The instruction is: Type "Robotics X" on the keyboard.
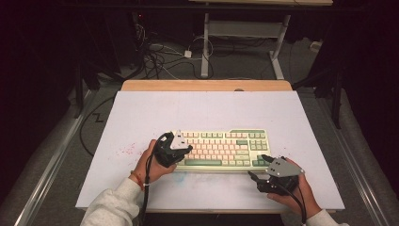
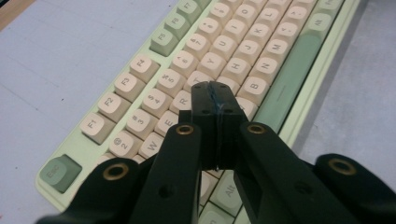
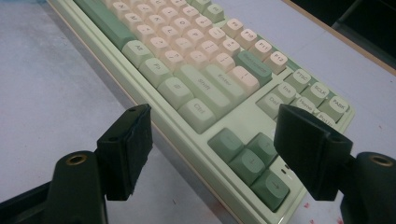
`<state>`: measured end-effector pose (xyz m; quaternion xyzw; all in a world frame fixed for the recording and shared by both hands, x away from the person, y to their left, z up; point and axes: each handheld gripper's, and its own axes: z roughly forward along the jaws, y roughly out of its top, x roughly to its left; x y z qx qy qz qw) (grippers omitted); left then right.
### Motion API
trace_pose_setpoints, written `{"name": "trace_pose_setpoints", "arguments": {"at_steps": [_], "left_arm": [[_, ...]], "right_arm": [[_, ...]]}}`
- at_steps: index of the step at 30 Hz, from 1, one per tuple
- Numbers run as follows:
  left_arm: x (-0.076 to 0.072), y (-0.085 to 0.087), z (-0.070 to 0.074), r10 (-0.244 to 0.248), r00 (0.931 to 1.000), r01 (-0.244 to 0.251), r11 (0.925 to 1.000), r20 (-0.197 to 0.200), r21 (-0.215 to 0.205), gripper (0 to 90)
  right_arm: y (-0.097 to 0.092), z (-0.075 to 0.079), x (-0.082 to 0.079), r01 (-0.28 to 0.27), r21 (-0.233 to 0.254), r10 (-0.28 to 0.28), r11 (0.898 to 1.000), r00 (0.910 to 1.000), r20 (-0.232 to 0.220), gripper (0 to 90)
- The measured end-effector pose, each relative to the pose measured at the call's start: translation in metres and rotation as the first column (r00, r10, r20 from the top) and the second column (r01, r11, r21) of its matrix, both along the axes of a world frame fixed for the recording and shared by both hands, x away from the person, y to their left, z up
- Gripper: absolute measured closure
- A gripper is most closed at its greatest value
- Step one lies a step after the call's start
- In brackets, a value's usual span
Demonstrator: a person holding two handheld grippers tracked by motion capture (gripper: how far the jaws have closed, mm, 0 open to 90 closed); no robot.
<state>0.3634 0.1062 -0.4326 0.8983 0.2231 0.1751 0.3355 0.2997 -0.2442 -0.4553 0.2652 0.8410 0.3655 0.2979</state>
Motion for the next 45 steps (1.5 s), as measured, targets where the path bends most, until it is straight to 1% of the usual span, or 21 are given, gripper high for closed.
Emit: {"name": "trace_pose_setpoints", "arguments": {"at_steps": [2,12,16,22,25,28,33,37,45], "left_arm": [[-0.001,-0.001,0.001,-0.004,1.0000,0.004,1.0000,-0.003,-0.006,87.0],[-0.004,-0.005,0.002,-0.023,0.9997,0.023,0.9997,0.003,0.000,87.0],[-0.007,-0.007,0.003,-0.019,0.9996,0.019,0.9997,0.022,-0.013,87.2],[-0.010,-0.012,0.004,-0.042,0.9988,0.042,0.9991,0.024,-0.008,87.2],[-0.012,-0.014,0.004,-0.045,0.9986,0.045,0.9989,0.028,-0.008,87.2],[-0.014,-0.015,0.005,-0.051,0.9983,0.051,0.9985,0.030,-0.019,87.2],[-0.018,-0.020,0.005,-0.070,0.9971,0.071,0.9973,0.031,-0.019,87.2],[-0.020,-0.024,0.001,-0.090,0.9957,0.090,0.9960,0.024,-0.001,87.2],[-0.021,-0.031,-0.009,-0.109,0.9940,0.108,0.9933,0.007,0.041,87.1]], "right_arm": [[0.000,0.000,0.000,0.001,0.001,-0.001,1.000,1.0000,0.001,28.6],[-0.001,0.001,0.000,0.002,0.002,-0.002,1.000,1.0000,0.003,28.7],[0.000,0.001,0.000,0.002,0.002,-0.002,1.000,1.0000,0.002,28.8],[-0.001,0.001,0.000,0.005,0.004,-0.005,1.000,1.0000,0.003,28.7],[-0.001,0.001,0.000,0.004,0.002,-0.004,1.000,1.0000,0.003,28.6],[-0.001,0.001,0.000,0.005,0.003,-0.005,1.000,1.0000,0.004,28.6],[-0.001,0.002,0.000,0.008,0.004,-0.008,1.000,0.9999,0.006,28.4],[-0.001,0.001,0.000,0.011,0.005,-0.011,1.000,0.9999,0.004,28.5],[-0.002,0.002,0.000,0.010,0.001,-0.010,1.000,0.9999,0.005,28.5]]}}
